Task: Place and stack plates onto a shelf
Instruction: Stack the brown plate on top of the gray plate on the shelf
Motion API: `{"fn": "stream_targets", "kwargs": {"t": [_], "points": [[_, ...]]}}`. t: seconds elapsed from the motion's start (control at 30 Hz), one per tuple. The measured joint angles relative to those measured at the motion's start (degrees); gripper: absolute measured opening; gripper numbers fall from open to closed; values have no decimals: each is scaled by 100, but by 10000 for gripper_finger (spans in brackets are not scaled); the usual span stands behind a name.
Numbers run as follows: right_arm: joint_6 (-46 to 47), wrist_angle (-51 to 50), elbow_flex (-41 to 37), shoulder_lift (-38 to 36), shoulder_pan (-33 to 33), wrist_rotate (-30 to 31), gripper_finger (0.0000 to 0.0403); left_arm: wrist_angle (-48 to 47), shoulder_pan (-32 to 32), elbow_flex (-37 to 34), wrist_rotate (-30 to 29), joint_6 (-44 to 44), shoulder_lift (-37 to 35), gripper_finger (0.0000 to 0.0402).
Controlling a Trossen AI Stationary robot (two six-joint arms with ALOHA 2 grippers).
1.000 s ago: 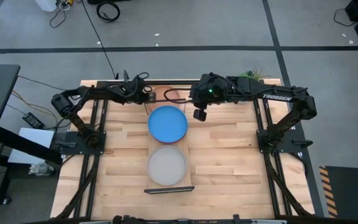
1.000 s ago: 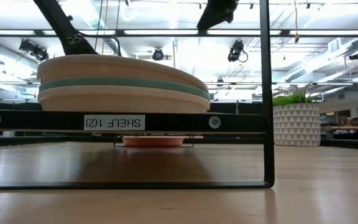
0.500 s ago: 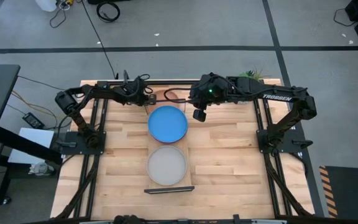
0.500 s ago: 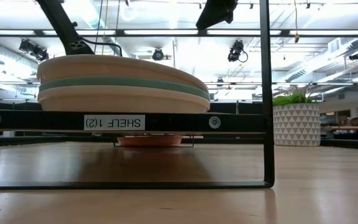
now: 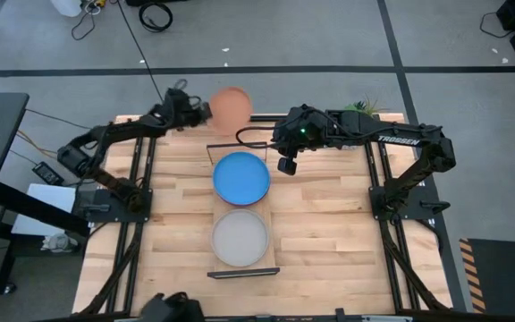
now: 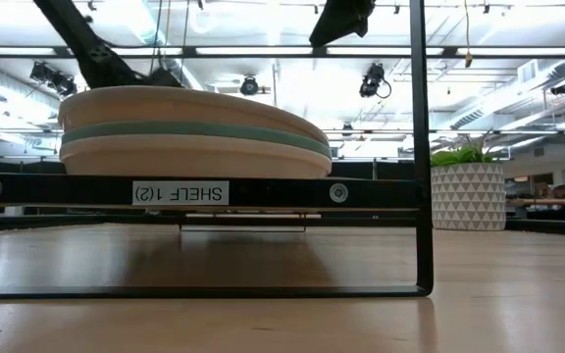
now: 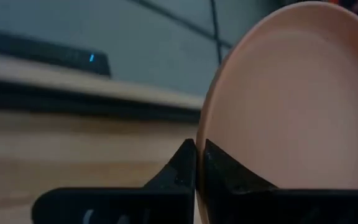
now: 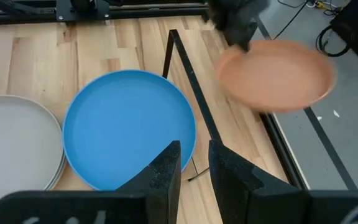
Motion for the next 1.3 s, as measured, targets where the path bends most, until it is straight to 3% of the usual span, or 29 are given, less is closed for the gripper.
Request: {"fn": "stream_targets", "kwargs": {"t": [0.17, 0.3, 0.47, 0.6, 0.97, 1.17, 1.3], "points": [[-220, -50, 0, 1, 0, 15, 89, 47, 236, 146, 335, 62, -702, 14], [-529, -344, 0, 0, -73, 322, 89, 694, 243, 377, 1356, 504, -1235, 14], [-701, -993, 0, -10, -307, 1032, 89, 1455, -216, 656, 2632, 1449, -1898, 15], [-536, -1629, -2, -164, -651, 1759, 89, 1045, -784, 871, 2806, 1860, -2372, 18], [-338, -1902, -2, -1193, -1536, 1674, 89, -1011, -2383, 897, 2225, 1745, -2948, 18], [122, -2177, -2, -1714, -1825, 1666, 89, -2300, -3854, 897, 928, 1344, -2844, 18], [153, -2244, -2, -2021, -1849, 1327, 89, -2786, -4746, 894, -90, 838, -2725, 18]]}}
